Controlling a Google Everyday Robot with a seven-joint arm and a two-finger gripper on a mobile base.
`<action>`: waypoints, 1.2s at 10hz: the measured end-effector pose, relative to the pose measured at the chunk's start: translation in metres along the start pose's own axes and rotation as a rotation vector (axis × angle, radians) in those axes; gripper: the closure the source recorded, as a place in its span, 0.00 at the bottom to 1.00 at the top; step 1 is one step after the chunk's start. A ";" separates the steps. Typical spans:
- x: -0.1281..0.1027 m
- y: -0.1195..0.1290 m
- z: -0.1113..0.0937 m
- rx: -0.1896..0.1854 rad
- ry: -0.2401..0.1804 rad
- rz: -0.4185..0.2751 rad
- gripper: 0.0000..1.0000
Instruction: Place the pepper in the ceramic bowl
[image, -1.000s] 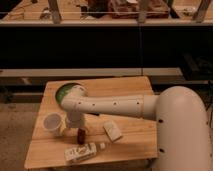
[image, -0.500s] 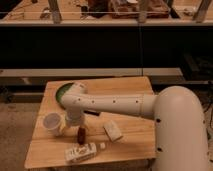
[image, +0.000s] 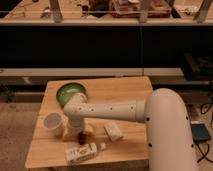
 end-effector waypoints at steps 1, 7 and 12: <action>0.000 -0.002 -0.002 0.000 -0.001 -0.005 0.42; -0.001 0.004 -0.015 -0.009 -0.003 -0.002 0.98; -0.001 0.004 -0.025 -0.008 -0.005 0.000 0.91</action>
